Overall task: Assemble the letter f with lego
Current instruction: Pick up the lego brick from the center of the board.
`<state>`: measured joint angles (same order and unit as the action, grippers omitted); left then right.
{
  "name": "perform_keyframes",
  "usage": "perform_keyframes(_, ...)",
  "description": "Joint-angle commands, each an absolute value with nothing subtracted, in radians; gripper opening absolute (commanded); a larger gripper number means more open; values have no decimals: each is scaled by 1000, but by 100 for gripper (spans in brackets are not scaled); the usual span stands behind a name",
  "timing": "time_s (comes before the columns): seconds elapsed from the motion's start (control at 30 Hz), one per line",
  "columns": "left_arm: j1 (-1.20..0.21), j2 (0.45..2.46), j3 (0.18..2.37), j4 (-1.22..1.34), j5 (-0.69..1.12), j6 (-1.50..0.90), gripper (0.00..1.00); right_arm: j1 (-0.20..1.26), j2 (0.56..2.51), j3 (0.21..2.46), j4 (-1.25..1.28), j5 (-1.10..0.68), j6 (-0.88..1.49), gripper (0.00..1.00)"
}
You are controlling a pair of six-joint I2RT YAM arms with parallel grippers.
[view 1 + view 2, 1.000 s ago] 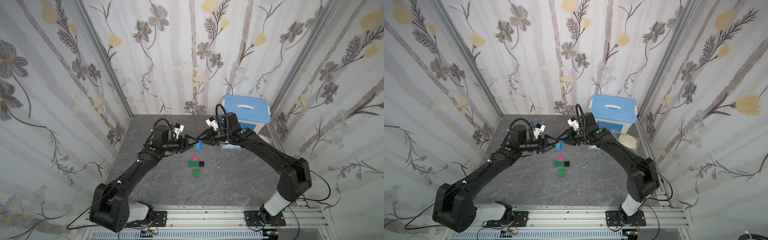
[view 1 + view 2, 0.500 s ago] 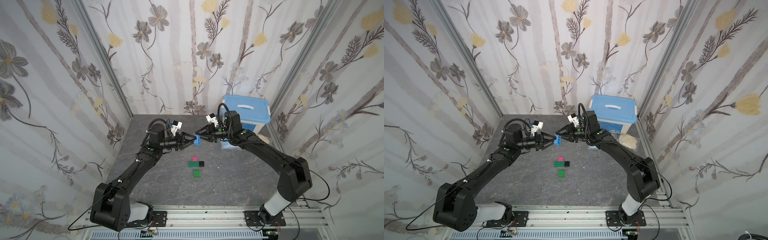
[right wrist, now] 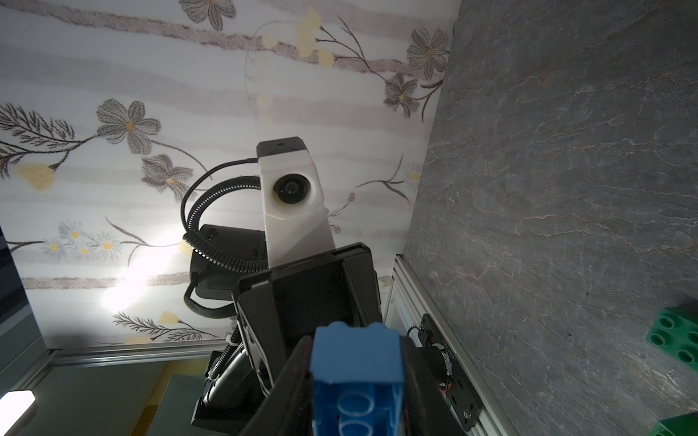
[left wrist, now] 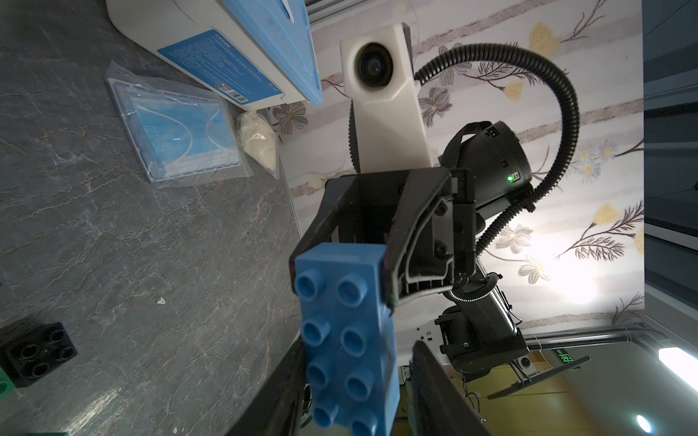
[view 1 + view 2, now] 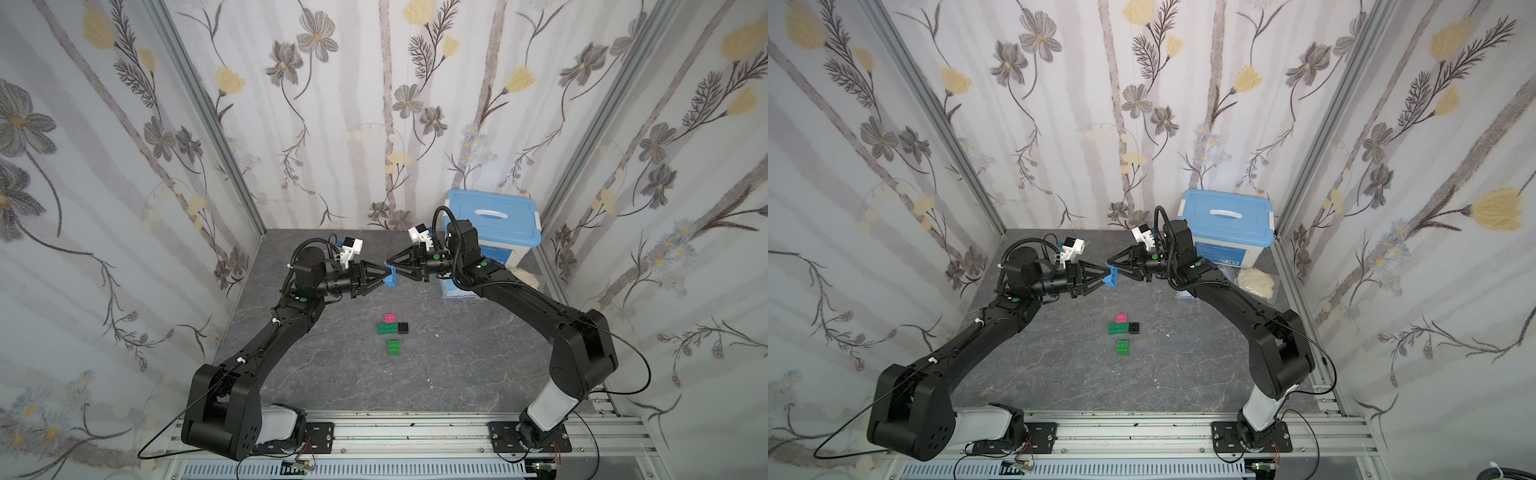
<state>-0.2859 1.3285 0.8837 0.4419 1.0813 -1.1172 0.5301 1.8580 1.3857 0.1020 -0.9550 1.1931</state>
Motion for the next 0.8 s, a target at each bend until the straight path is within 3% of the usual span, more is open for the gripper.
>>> perform_keyframes(0.0, -280, 1330, 888, 508, 1101, -1150, 45, 533, 1866, 1403, 170, -983, 1215, 32)
perform_keyframes(0.2, -271, 1334, 887, 521, 1104, -1165, 39, 539, 1882, 1418, 175, -997, 1221, 34)
perform_keyframes(0.77, -258, 1343, 896, 543, 1094, -1190, 12, 556, 1916, 1453, 166, -1026, 1213, 37)
